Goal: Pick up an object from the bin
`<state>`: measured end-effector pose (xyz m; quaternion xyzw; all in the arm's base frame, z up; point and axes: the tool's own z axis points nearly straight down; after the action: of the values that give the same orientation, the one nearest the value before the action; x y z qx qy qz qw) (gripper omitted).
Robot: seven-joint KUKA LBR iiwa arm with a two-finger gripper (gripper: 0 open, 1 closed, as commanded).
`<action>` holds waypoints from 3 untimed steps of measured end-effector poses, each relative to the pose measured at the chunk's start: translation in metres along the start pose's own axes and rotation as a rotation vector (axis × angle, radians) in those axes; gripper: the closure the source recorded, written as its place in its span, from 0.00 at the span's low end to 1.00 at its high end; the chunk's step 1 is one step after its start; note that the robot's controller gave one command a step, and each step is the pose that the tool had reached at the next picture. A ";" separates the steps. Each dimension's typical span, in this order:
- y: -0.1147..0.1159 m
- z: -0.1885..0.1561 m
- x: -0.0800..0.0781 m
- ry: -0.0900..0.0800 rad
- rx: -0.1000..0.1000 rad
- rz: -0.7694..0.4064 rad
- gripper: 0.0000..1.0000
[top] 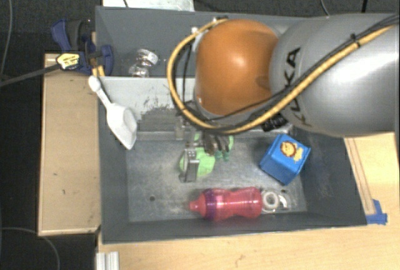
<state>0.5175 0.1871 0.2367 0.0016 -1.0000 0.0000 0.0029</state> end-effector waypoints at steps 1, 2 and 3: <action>-0.001 -0.004 -0.002 -0.008 -0.002 0.005 0.00; -0.022 0.041 -0.013 -0.011 -0.001 -0.136 0.00; -0.096 0.077 -0.057 -0.011 0.003 -0.227 0.00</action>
Offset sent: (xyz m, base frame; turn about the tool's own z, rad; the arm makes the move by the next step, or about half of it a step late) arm 0.0395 -0.0786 -0.1667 -0.4943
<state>0.5742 0.0916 0.1589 0.1148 -0.9934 0.0013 -0.0025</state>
